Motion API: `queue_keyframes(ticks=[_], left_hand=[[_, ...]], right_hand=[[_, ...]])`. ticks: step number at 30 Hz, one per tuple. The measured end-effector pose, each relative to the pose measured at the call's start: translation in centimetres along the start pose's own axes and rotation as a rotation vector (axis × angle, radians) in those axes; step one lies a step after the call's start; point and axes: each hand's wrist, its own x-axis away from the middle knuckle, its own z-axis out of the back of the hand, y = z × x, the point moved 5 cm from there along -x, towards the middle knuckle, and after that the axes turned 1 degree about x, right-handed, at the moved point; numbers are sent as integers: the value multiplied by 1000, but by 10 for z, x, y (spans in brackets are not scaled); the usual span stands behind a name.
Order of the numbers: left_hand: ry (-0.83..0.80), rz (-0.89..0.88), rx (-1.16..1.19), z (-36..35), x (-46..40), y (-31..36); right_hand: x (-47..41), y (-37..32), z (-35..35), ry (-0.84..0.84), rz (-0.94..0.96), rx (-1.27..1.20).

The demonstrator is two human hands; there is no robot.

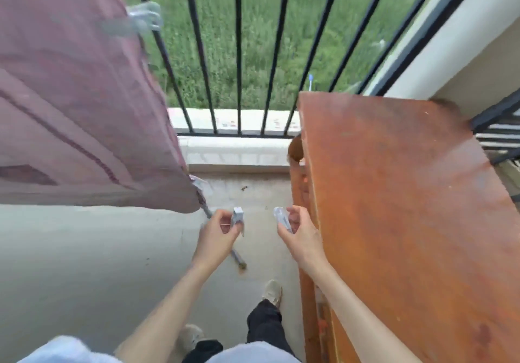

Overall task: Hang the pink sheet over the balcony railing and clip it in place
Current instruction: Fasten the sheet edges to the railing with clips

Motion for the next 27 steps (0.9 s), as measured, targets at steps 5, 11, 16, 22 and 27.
queue_keyframes(ticks=[5, 11, 16, 22, 27], left_hand=[[223, 30, 173, 185, 45, -63], [635, 84, 431, 389, 123, -156], [902, 117, 631, 508, 173, -209], [1012, 100, 691, 630, 173, -253], [1100, 114, 766, 751, 157, -292]], right_hand=[[35, -133, -147, -273, 149, -141], [124, -264, -357, -737, 338, -31], [202, -353, -475, -1118, 452, 31], [251, -446, -602, -1416, 574, 83], [262, -531, -720, -1441, 602, 107]])
